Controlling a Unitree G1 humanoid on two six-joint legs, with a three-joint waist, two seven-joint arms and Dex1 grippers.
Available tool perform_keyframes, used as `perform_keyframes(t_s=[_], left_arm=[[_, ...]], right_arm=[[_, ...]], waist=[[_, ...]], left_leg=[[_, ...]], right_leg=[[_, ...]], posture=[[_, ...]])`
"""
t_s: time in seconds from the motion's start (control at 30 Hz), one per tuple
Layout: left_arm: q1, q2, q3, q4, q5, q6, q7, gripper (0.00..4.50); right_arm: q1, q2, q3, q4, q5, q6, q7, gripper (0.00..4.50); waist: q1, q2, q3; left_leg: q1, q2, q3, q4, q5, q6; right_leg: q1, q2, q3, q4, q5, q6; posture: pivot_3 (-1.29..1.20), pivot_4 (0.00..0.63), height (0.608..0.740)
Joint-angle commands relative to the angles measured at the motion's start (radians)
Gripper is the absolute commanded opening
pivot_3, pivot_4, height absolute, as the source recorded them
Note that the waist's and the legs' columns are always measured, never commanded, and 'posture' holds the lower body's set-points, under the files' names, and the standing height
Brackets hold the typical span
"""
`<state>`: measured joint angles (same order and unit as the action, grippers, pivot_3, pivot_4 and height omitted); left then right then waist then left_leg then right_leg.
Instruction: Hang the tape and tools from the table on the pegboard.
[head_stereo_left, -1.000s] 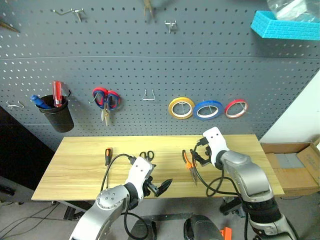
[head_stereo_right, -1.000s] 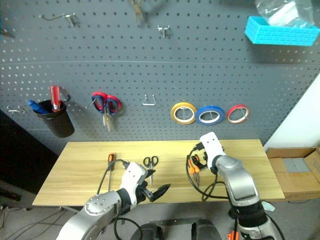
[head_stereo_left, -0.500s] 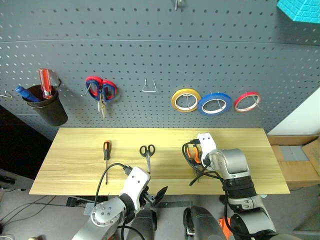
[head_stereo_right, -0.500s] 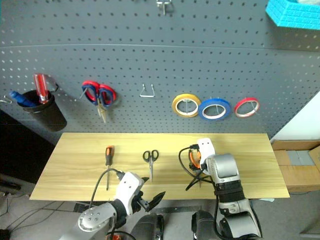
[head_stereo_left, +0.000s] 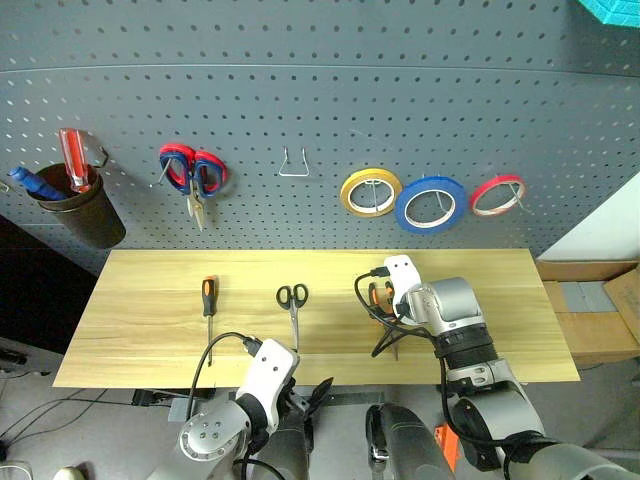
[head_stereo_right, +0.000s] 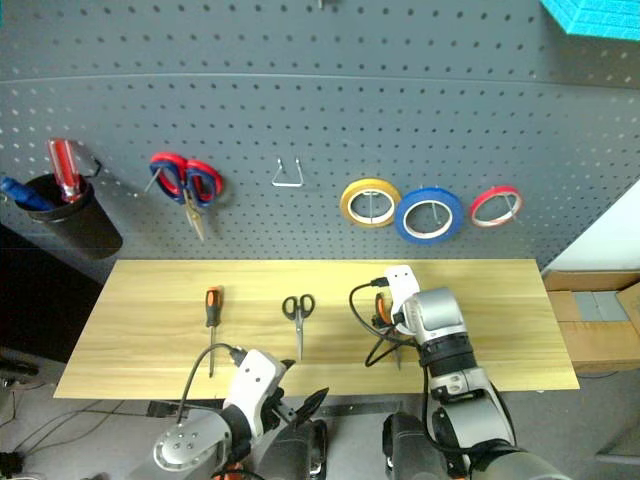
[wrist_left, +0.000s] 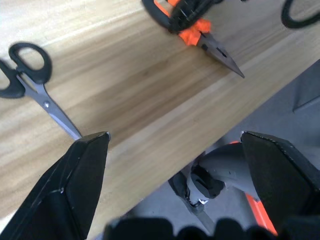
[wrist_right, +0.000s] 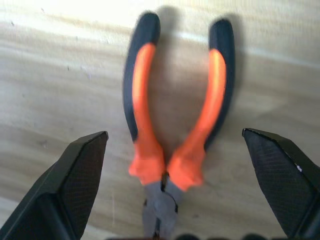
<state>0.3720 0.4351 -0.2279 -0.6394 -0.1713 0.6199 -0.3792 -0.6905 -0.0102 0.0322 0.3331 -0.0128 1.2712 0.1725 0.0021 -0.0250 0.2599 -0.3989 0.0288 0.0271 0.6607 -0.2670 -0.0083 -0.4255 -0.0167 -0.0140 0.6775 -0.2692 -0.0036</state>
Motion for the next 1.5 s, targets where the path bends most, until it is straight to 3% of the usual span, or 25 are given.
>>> perform_keyframes(t_s=[0.03, 0.3, 0.4, 0.5, 0.73, 0.93, 1.03, 1.2, 1.5], left_arm=[[0.011, -0.001, 0.006, -0.056, 0.000, -0.018, 0.005, 4.50], [0.019, 0.003, 0.013, -0.069, -0.002, -0.016, 0.004, 4.50], [0.016, 0.002, 0.020, -0.070, -0.009, -0.019, 0.000, 4.50], [0.010, -0.001, 0.017, -0.069, -0.013, -0.021, -0.003, 4.50], [-0.028, -0.003, 0.009, -0.050, -0.012, -0.027, -0.013, 4.50], [-0.067, -0.004, 0.059, -0.100, -0.071, -0.009, -0.029, 4.50], [-0.051, 0.007, 0.089, -0.150, -0.131, 0.003, -0.061, 4.50], [0.038, 0.043, 0.149, -0.224, -0.080, -0.108, -0.053, 4.50], [-0.022, -0.036, 0.340, -0.398, -0.257, 0.004, 0.050, 4.50]], right_arm=[[-0.037, 0.005, -0.017, 0.059, 0.015, -0.044, -0.015, 4.48], [-0.082, 0.018, -0.059, 0.181, 0.021, -0.106, -0.059, 4.48], [-0.079, 0.017, -0.066, 0.187, 0.019, -0.120, -0.076, 3.92], [-0.075, 0.016, -0.071, 0.183, 0.022, -0.119, -0.087, 2.95], [-0.039, -0.010, 0.011, 0.094, 0.027, -0.155, -0.018, 2.94], [0.126, -0.165, 0.166, -0.309, 0.086, -0.171, 0.191, 2.94], [0.185, -0.221, 0.166, -0.457, 0.120, -0.177, 0.232, 2.94], [0.258, -0.266, 0.166, -0.656, 0.200, -0.274, 0.331, 2.94], [0.157, -0.070, 0.032, -0.759, 0.421, -0.315, 0.338, 2.94]], waist=[[0.001, 0.000, 0.001], [0.005, 0.001, 0.006], [0.005, 0.001, 0.007], [0.005, 0.001, 0.007], [0.007, 0.001, 0.007], [0.023, 0.001, 0.006], [0.026, 0.001, 0.006], [0.029, 0.000, 0.003], [0.078, -0.002, -0.023]], left_leg=[[0.000, 0.000, 0.000, 0.000, 0.000, 0.000], [-0.001, 0.000, 0.000, -0.001, 0.000, 0.000], [-0.001, 0.000, 0.000, -0.001, 0.000, 0.000], [-0.001, 0.000, 0.000, -0.001, 0.000, 0.000], [-0.001, 0.000, 0.000, -0.001, 0.000, 0.000], [-0.003, 0.000, -0.001, -0.002, -0.001, -0.002], [-0.005, 0.000, -0.002, -0.001, -0.002, -0.003], [-0.005, 0.000, -0.003, -0.002, -0.003, -0.005], [-0.009, 0.000, -0.009, 0.002, -0.002, -0.006]], right_leg=[[0.000, 0.000, 0.000, 0.000, 0.000, 0.000], [0.000, 0.000, -0.001, -0.001, 0.000, 0.000], [0.000, 0.000, 0.000, -0.002, 0.000, 0.001], [0.000, 0.000, -0.001, -0.002, 0.000, 0.001], [0.000, 0.000, -0.001, -0.003, 0.000, 0.001], [-0.002, 0.000, -0.001, -0.004, -0.001, 0.003], [-0.002, 0.000, -0.003, -0.005, -0.002, 0.005], [-0.003, 0.000, -0.004, -0.004, -0.002, 0.005], [-0.004, 0.000, -0.009, -0.003, -0.002, 0.005]], posture=[[0.16, 0.287, 0.740], [0.17, 0.289, 0.740], [0.17, 0.287, 0.740], [0.16, 0.283, 0.740], [0.17, 0.263, 0.740], [0.20, 0.234, 0.740], [0.22, 0.207, 0.740], [0.26, 0.165, 0.740], [0.35, 0.109, 0.740]])
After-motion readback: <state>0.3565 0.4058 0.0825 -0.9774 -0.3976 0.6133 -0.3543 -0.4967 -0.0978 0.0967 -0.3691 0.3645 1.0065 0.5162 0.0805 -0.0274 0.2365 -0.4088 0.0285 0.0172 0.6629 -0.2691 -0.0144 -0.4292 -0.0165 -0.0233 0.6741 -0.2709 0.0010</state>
